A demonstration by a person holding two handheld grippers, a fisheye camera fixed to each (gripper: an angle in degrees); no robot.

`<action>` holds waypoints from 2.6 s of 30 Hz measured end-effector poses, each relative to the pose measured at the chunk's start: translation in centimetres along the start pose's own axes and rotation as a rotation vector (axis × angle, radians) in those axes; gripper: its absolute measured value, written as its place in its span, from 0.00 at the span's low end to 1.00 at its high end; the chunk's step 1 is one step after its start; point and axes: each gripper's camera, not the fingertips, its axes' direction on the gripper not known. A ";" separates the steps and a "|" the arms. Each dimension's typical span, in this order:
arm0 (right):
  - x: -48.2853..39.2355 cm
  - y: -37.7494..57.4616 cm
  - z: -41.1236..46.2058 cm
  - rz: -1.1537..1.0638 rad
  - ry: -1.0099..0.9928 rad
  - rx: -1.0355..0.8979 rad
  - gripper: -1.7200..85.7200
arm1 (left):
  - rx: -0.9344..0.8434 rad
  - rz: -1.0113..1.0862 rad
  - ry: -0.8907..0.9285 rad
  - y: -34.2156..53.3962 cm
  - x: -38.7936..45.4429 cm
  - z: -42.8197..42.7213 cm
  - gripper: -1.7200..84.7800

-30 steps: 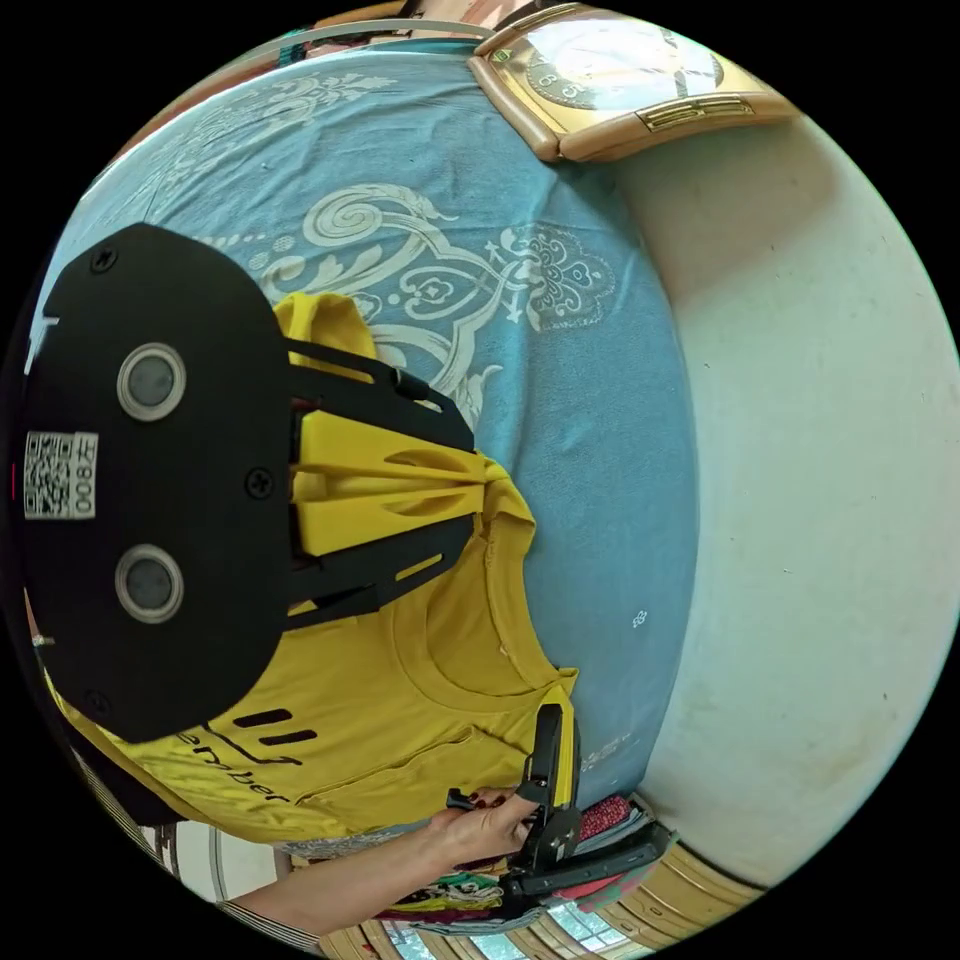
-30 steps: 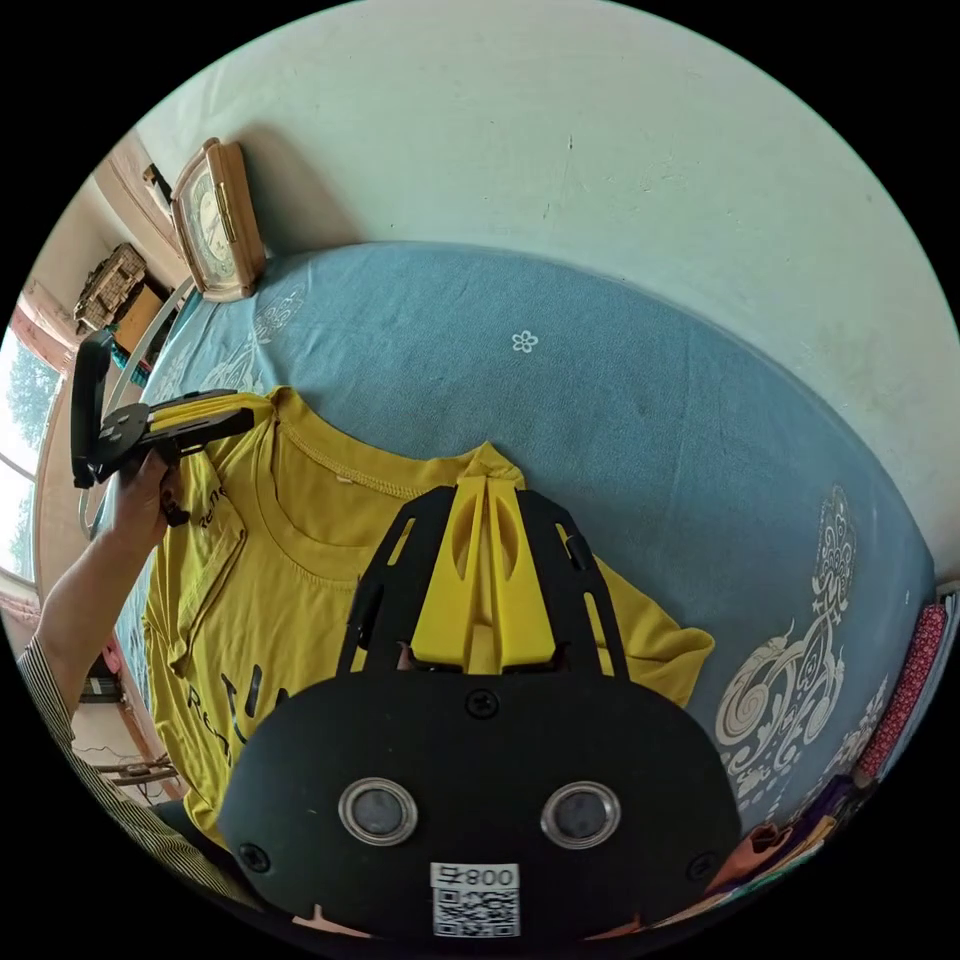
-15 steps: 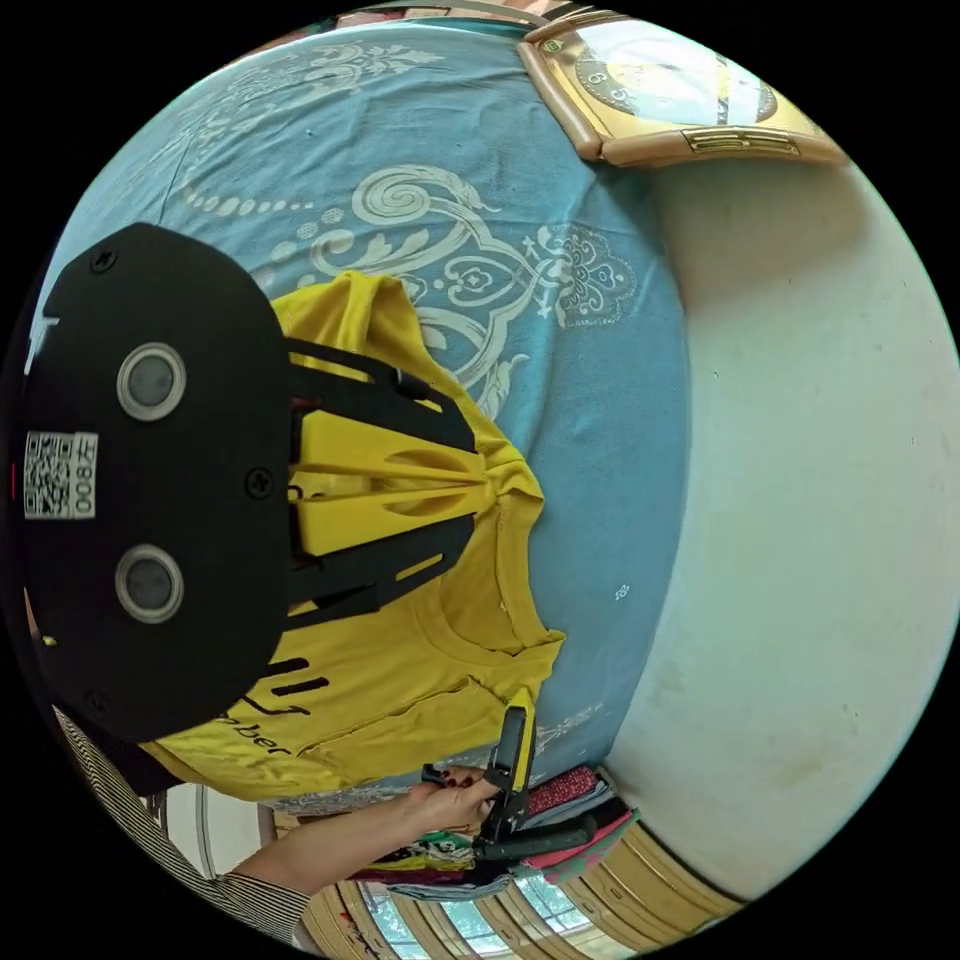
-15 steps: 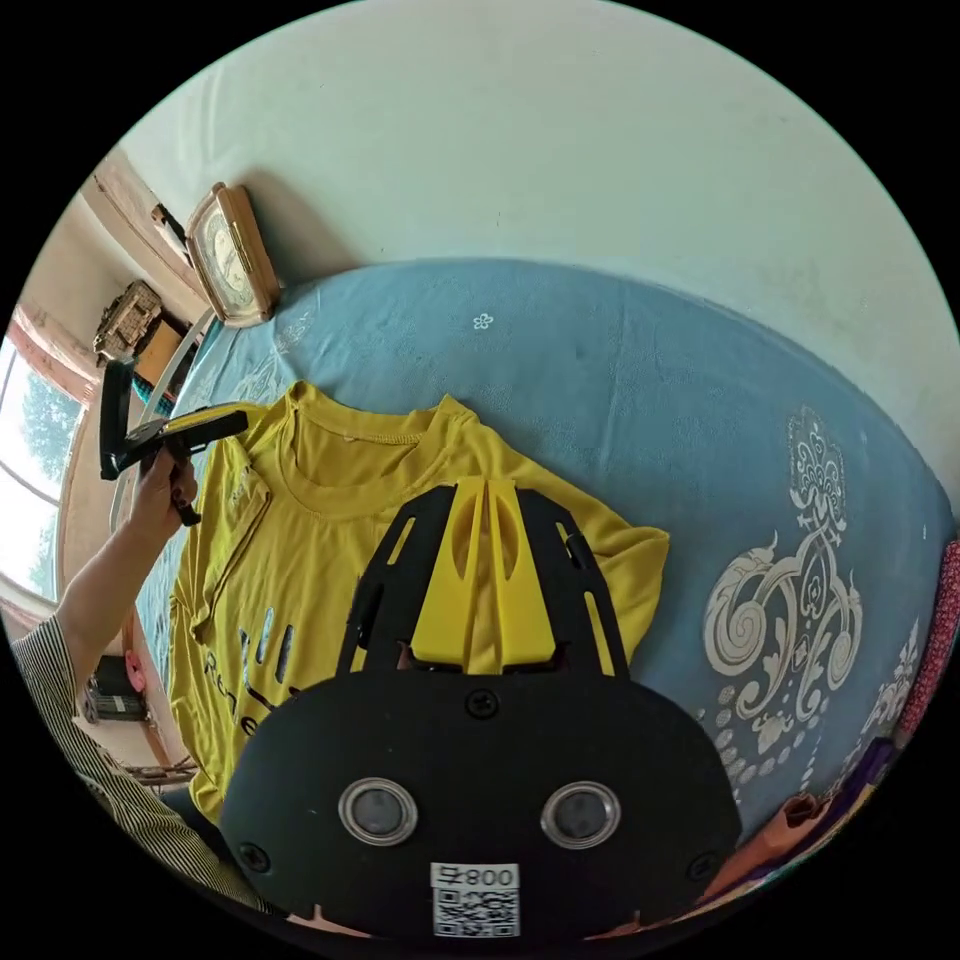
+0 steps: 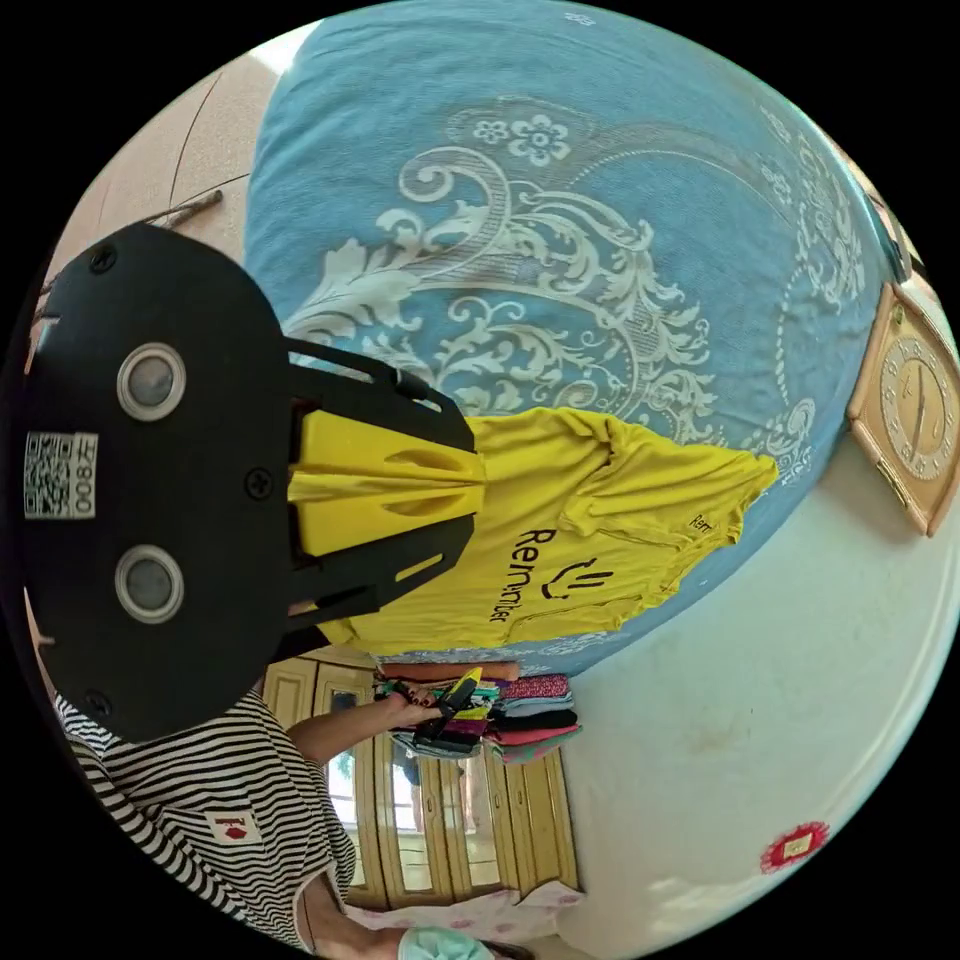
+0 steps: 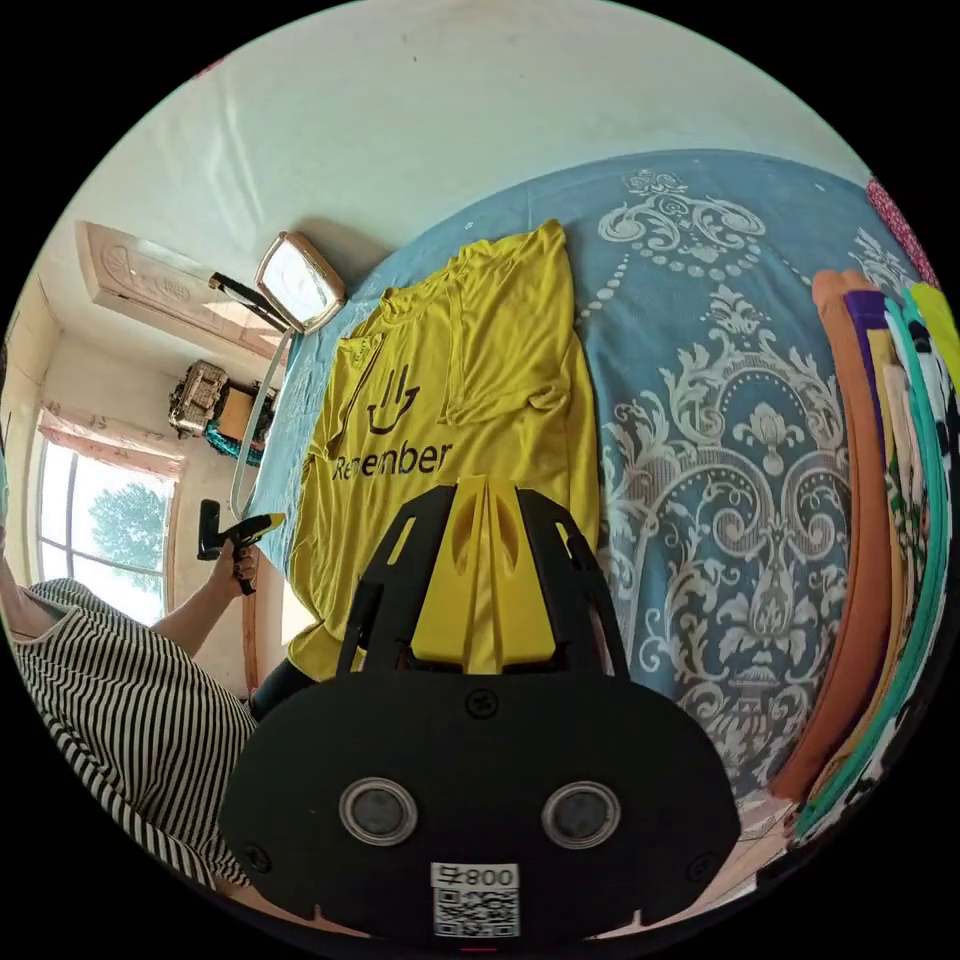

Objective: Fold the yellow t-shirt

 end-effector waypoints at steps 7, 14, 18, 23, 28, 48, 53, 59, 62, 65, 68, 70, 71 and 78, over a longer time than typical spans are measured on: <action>-0.2 15.5 -2.6 0.112 -0.113 -0.040 0.02 | -0.030 -0.123 0.168 13.1 0.3 -4.5 0.04; 2.2 27.0 -3.7 0.205 -0.139 -0.029 0.04 | -0.053 -0.198 0.160 20.6 -0.6 -10.0 0.11; 5.1 31.3 -4.4 0.287 -0.193 0.011 0.06 | -0.047 -0.264 0.182 24.6 -1.9 -12.2 0.13; 8.6 35.2 -4.5 0.372 -0.208 0.029 0.10 | -0.069 -0.334 0.228 28.8 -3.1 -12.7 0.16; 10.6 37.2 -3.6 0.414 -0.218 0.028 0.12 | -0.057 -0.344 0.272 31.0 -2.9 -13.0 0.18; 17.6 43.6 3.3 0.472 -0.331 0.066 0.14 | 0.014 -0.487 0.550 39.1 -0.4 -16.7 0.14; 17.9 44.2 4.5 0.429 -0.390 0.048 0.07 | 0.048 -0.479 0.580 39.8 2.1 -18.8 0.08; 18.8 47.2 1.7 0.432 -0.489 0.117 0.04 | 0.064 -0.440 0.592 40.7 5.0 -22.8 0.05; 18.9 48.5 -1.3 0.404 -0.533 0.161 0.03 | 0.094 -0.396 0.612 40.8 6.7 -25.8 0.05; 18.5 48.8 -4.4 0.359 -0.575 0.188 0.03 | 0.128 -0.340 0.646 40.5 8.6 -29.1 0.05; 17.4 48.2 -7.0 0.299 -0.612 0.199 0.03 | 0.167 -0.280 0.674 39.9 10.5 -32.7 0.05; 16.4 47.5 -8.4 0.256 -0.619 0.198 0.03 | 0.192 -0.250 0.687 39.5 11.7 -34.7 0.05; 15.8 47.1 -9.1 0.233 -0.613 0.186 0.03 | 0.204 -0.230 0.698 39.2 12.5 -35.9 0.05; 13.9 45.6 -10.9 0.180 -0.604 0.186 0.03 | 0.198 -0.218 0.684 38.4 14.3 -37.7 0.06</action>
